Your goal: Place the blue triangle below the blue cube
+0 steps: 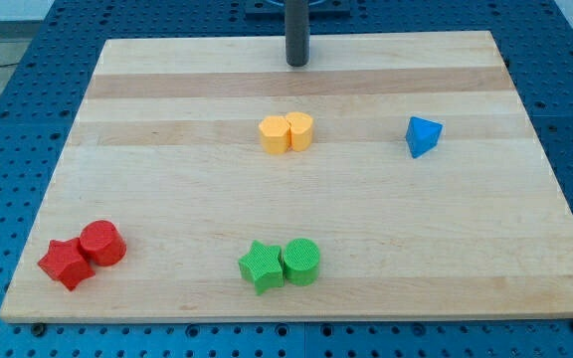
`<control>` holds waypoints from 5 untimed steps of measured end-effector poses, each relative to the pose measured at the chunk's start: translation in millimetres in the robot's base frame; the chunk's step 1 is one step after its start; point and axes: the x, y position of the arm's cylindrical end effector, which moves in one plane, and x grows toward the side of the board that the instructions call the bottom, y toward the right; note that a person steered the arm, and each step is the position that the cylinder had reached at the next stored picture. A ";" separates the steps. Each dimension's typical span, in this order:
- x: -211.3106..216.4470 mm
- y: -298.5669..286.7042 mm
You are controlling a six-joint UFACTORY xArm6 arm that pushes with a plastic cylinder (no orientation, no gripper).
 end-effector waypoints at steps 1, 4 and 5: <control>1.7 40.2; 114.1 185.2; 166.2 197.4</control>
